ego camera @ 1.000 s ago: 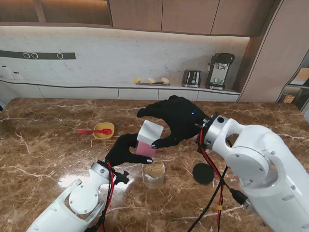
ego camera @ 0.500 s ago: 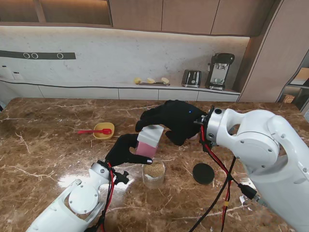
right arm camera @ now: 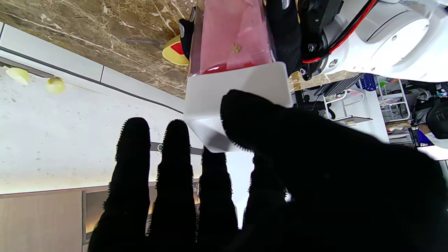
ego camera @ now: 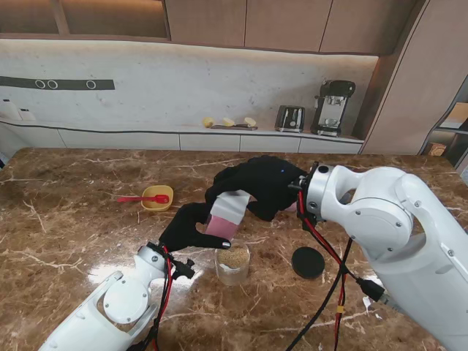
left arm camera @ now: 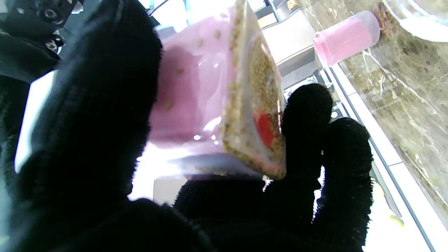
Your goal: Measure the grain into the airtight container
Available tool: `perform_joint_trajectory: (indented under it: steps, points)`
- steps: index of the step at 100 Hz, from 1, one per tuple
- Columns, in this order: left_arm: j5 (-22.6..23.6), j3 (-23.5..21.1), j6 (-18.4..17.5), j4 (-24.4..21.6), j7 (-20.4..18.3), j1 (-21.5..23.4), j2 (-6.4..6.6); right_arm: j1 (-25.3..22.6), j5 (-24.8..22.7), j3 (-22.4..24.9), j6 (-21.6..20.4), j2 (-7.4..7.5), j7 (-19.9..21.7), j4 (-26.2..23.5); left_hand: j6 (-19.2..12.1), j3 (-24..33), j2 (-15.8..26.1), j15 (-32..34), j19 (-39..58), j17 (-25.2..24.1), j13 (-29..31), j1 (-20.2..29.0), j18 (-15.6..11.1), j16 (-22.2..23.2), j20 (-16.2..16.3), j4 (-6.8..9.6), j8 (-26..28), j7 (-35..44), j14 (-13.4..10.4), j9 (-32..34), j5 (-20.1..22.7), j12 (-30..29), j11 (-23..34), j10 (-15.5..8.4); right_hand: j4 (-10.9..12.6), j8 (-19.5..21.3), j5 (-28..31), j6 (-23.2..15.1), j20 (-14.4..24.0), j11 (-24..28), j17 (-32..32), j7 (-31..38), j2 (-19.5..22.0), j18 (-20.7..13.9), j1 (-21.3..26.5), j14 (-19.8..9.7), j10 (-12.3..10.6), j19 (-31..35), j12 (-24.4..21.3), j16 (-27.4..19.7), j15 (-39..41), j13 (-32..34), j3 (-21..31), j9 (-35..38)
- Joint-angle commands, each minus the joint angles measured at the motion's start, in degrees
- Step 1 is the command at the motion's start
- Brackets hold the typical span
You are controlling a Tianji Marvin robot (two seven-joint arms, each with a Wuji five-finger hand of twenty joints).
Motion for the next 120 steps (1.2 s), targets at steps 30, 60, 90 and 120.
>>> perform_joint_trajectory:
  steps: [30,60,90,120]
  points:
    - [-0.05,-0.03,-0.12,-0.44,0.12,0.22,0.01,-2.04,-4.59,-1.04,2.11,-1.54,-6.24,1.12,-23.09,30.04,25.3,1.01,1.07,-0.32,0.8,12.84,-1.55,0.65,0.68,-0.37,-0.08,40.14,-4.3,7.54,8.18,2.85,9.74,-11.54,-3.35,0.07,4.94,8.21,2.72,6.42,10.55,3.24,5.61,-1.44,-18.01,-2.42,-1.34,15.54,2.58,6.92,9.45,13.46,-13.59,13.08]
    - [-0.03,0.05,-0.06,-0.43,0.25,0.35,-0.03,-4.11,-21.73,-1.96,-1.03,-3.47,-20.06,2.42,-22.81,30.07,25.26,1.07,1.05,-0.34,0.82,12.84,-1.51,0.69,0.67,-0.41,-0.13,40.09,-4.07,7.53,8.24,2.84,9.73,-11.27,1.41,-10.93,0.07,12.04,-2.56,9.2,20.51,-5.27,21.59,-4.59,-42.95,-0.97,-2.05,34.63,2.07,6.88,17.95,23.1,-30.49,23.55]
    - [0.17,-0.24,-0.02,-0.69,0.37,0.71,0.01,-5.5,-13.98,2.84,-0.95,-3.22,-16.59,-0.53,-22.81,30.11,25.15,1.17,1.13,-0.23,0.88,12.79,-1.39,0.68,0.71,-0.51,-0.15,40.06,-4.07,7.66,8.3,2.94,9.74,-11.28,1.63,-12.41,-2.52,9.16,-4.72,-3.02,-3.84,-6.84,20.74,0.32,-36.6,-0.18,-1.25,5.86,-3.36,-1.74,-5.34,0.81,-31.78,7.68]
    - [0.12,-0.11,-0.01,-0.72,0.43,0.69,-0.02,-0.78,3.4,4.14,-2.25,0.02,0.2,0.4,-23.06,30.27,25.16,1.17,1.18,-0.13,0.97,12.65,-1.43,0.63,0.71,-0.53,-0.12,40.09,-4.28,7.69,8.29,2.97,9.73,-11.54,-1.44,-12.51,-4.59,13.17,-3.9,-6.84,-8.74,-8.06,-1.78,-3.36,-10.81,-1.22,0.34,-7.96,-7.85,-7.82,-11.63,-9.74,-9.89,-4.02]
